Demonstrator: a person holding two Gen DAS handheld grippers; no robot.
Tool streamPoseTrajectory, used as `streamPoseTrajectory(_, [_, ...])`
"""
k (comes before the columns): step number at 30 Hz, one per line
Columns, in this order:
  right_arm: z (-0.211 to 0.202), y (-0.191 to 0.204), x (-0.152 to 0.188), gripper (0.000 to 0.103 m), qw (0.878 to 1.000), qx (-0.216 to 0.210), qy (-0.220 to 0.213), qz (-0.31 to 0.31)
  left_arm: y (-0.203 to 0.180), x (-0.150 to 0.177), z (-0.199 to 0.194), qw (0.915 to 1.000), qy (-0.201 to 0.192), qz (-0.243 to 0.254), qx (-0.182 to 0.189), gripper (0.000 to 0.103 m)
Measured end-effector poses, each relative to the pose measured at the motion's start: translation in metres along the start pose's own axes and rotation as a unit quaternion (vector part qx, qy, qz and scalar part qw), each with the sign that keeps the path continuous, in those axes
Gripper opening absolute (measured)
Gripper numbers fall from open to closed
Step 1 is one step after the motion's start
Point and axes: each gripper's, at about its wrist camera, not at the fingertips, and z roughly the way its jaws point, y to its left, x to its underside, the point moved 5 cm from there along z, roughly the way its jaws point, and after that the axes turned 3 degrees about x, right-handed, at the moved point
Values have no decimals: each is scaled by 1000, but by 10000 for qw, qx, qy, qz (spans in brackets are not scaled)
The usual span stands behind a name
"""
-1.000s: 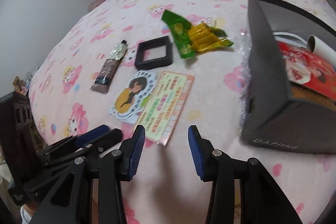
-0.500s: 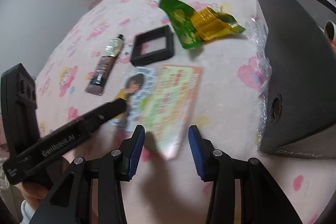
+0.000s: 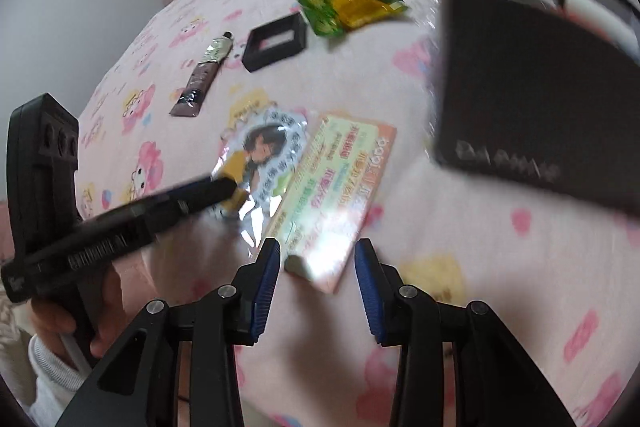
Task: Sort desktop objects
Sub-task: 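Grasp the sticker and printed card together with the left gripper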
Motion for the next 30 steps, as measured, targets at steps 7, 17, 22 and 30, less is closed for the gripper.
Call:
streamPoseTrajectory(7, [9, -7, -13, 35, 9996, 98, -104, 248, 0, -10, 20, 9995, -47, 238, -188, 34])
streamPoseTrajectory(17, [-6, -7, -20, 21, 9989, -89, -322, 318, -7, 0, 7, 9996, -8, 227, 159, 14])
streamPoseTrajectory(22, [-5, -11, -5, 20, 9989, -282, -156, 328, -24, 19, 16, 9981, 365, 303, 389, 15])
streamPoseTrajectory(30, [-11, -10, 5, 9, 9991, -290, -214, 210, -40, 25, 1, 9989, 63, 344, 299, 8])
